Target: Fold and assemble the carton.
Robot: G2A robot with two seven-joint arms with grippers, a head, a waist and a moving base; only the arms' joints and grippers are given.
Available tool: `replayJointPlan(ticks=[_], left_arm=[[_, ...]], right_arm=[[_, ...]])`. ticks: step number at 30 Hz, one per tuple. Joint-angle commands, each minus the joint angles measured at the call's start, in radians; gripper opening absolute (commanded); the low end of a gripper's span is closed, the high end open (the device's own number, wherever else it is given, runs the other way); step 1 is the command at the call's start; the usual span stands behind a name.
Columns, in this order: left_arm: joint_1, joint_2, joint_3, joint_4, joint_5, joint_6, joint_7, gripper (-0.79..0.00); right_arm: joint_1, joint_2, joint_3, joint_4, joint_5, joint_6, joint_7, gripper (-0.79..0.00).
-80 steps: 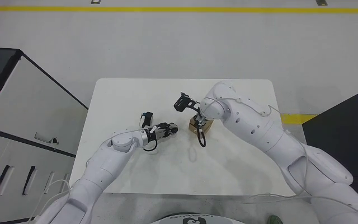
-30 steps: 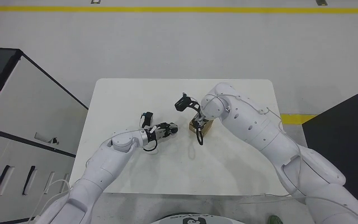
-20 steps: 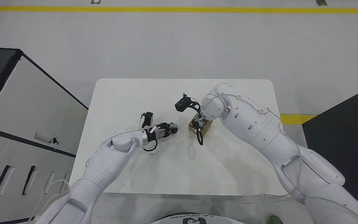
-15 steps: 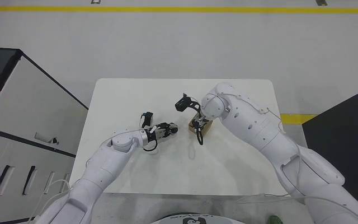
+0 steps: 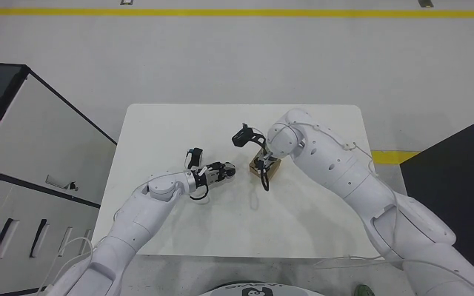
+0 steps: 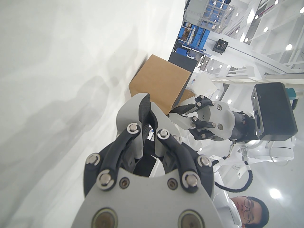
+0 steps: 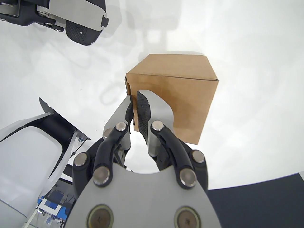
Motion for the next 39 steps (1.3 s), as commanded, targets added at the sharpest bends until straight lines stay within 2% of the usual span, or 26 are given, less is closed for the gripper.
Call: replayJointPlan(ticks=[1, 3, 4, 5, 6, 8, 11, 12, 29, 30, 31, 39], left_arm=[[0.0, 0.0, 0.0, 0.0, 0.0, 0.0, 0.0, -0.785], [0.0, 0.0, 0.0, 0.0, 0.0, 0.0, 0.0, -0.785], [0.0, 0.0, 0.0, 0.0, 0.0, 0.0, 0.0, -0.785], [0.0, 0.0, 0.0, 0.0, 0.0, 0.0, 0.0, -0.785], [0.0, 0.0, 0.0, 0.0, 0.0, 0.0, 0.0, -0.785], [0.0, 0.0, 0.0, 0.0, 0.0, 0.0, 0.0, -0.785], [0.0, 0.0, 0.0, 0.0, 0.0, 0.0, 0.0, -0.785], [0.0, 0.0, 0.0, 0.0, 0.0, 0.0, 0.0, -0.785], [0.0, 0.0, 0.0, 0.0, 0.0, 0.0, 0.0, -0.785], [0.0, 0.0, 0.0, 0.0, 0.0, 0.0, 0.0, -0.489], [0.0, 0.0, 0.0, 0.0, 0.0, 0.0, 0.0, -0.12], [0.0, 0.0, 0.0, 0.0, 0.0, 0.0, 0.0, -0.12]], right_arm=[[0.0, 0.0, 0.002, 0.002, 0.0, -0.001, -0.001, -0.751], [0.001, 0.001, 0.008, 0.002, 0.003, -0.002, -0.004, -0.736], [0.001, 0.001, 0.012, 0.002, 0.008, -0.001, -0.004, -0.693], [0.001, 0.002, 0.018, 0.002, 0.016, -0.003, -0.002, -0.536], [0.002, 0.003, 0.024, 0.002, 0.022, -0.004, -0.001, -0.462], [0.002, 0.007, 0.037, -0.002, 0.029, -0.006, 0.0, -0.372], [0.001, 0.015, 0.07, -0.013, 0.053, -0.009, -0.002, -0.052], [0.0, 0.02, 0.084, -0.016, 0.062, -0.01, -0.003, 0.0], [-0.107, 0.125, 0.447, -0.049, 0.322, -0.072, 0.003, 0.0], [-0.107, 0.125, 0.447, -0.049, 0.322, -0.072, 0.003, 0.0], [-0.107, 0.125, 0.447, -0.049, 0.322, -0.072, 0.003, 0.0], [-0.107, 0.125, 0.447, -0.049, 0.322, -0.072, 0.003, 0.0]])
